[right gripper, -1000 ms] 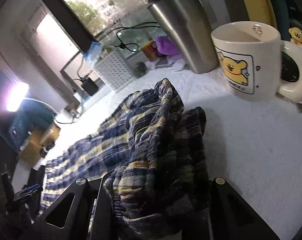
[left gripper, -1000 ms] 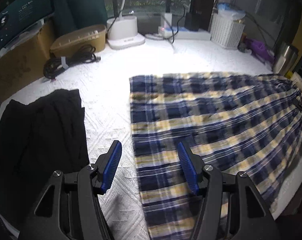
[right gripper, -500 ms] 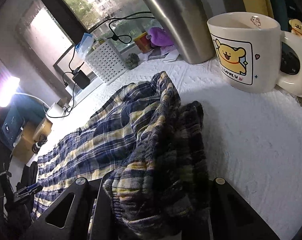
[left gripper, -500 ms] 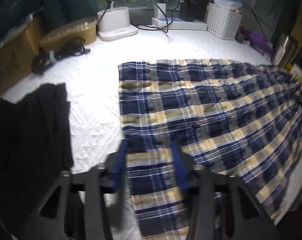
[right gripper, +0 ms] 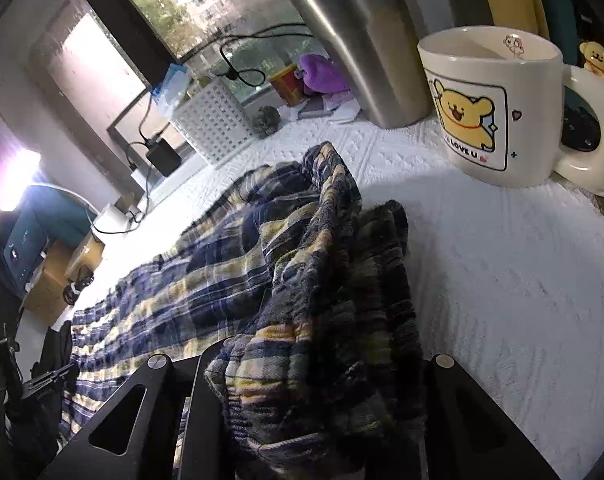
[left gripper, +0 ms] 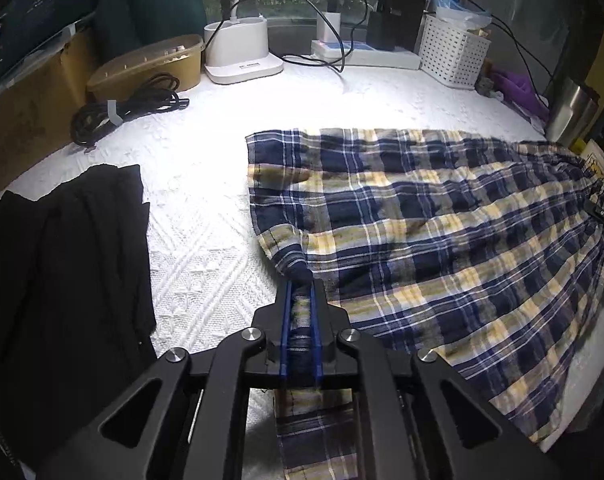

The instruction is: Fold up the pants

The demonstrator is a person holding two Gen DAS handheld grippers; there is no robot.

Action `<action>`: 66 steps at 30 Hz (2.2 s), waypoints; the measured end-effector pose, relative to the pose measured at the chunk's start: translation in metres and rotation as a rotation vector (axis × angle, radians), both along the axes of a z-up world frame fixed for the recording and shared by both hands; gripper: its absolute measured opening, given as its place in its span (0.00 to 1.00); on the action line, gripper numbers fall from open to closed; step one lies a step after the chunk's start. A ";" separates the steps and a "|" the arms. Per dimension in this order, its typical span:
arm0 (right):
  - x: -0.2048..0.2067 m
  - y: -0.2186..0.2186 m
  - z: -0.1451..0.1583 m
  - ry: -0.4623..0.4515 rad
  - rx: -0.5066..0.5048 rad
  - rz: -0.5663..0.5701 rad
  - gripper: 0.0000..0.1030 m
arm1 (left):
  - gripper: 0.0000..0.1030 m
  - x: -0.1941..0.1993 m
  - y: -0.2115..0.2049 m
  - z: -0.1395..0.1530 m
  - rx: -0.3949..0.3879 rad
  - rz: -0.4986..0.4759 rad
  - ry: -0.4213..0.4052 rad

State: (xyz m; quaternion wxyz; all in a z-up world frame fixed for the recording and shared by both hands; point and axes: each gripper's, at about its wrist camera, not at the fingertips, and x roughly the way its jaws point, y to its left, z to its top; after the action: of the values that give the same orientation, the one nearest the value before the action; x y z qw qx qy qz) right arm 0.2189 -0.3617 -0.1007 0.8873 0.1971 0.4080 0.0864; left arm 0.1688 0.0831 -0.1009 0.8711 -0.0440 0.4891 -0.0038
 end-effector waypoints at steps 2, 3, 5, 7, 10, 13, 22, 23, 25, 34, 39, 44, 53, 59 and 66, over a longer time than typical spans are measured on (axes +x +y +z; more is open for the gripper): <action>-0.003 -0.002 0.004 -0.022 0.024 0.004 0.22 | 0.23 -0.003 0.004 0.007 -0.003 0.010 -0.025; -0.006 -0.002 0.009 -0.041 0.042 0.008 0.22 | 0.25 -0.005 0.006 0.009 -0.006 0.013 -0.034; -0.009 0.000 0.016 -0.061 0.046 0.013 0.22 | 0.28 -0.009 0.010 0.016 -0.014 0.018 -0.057; -0.012 0.004 0.026 -0.079 0.040 0.019 0.22 | 0.29 -0.012 0.014 0.020 -0.016 0.018 -0.073; -0.014 0.015 0.043 -0.105 0.023 0.036 0.22 | 0.29 -0.015 0.018 0.023 -0.025 0.013 -0.092; -0.018 0.029 0.058 -0.130 0.005 0.058 0.22 | 0.29 -0.018 0.021 0.024 -0.040 0.004 -0.106; -0.026 0.080 0.092 -0.185 -0.034 0.141 0.22 | 0.29 -0.025 0.025 0.029 -0.089 -0.036 -0.152; -0.026 0.086 0.095 -0.191 -0.040 0.154 0.22 | 0.29 -0.026 0.024 0.030 -0.096 -0.044 -0.158; -0.028 0.102 0.103 -0.204 -0.061 0.184 0.22 | 0.29 -0.026 0.022 0.034 -0.107 -0.068 -0.181; -0.029 0.166 0.113 -0.203 -0.097 0.283 0.22 | 0.30 -0.030 0.034 0.039 -0.168 -0.105 -0.226; -0.026 0.207 0.109 -0.185 -0.115 0.346 0.22 | 0.39 -0.037 0.049 0.036 -0.203 -0.100 -0.240; -0.023 0.247 0.103 -0.158 -0.151 0.402 0.22 | 0.39 -0.044 0.061 0.032 -0.210 -0.118 -0.236; -0.021 0.309 0.080 -0.095 -0.181 0.483 0.22 | 0.39 -0.058 0.089 0.040 -0.255 -0.117 -0.270; -0.021 0.343 0.059 -0.049 -0.194 0.527 0.22 | 0.39 -0.063 0.101 0.033 -0.221 -0.105 -0.255; -0.024 0.379 0.034 -0.001 -0.266 0.581 0.22 | 0.39 -0.068 0.113 0.026 -0.243 -0.092 -0.234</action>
State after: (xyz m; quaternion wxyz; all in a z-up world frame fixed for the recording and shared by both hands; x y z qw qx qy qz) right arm 0.1946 0.0170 -0.0668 0.8437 -0.0455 0.4546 0.2819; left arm 0.1007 0.1961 -0.0750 0.9093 -0.1257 0.3818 -0.1080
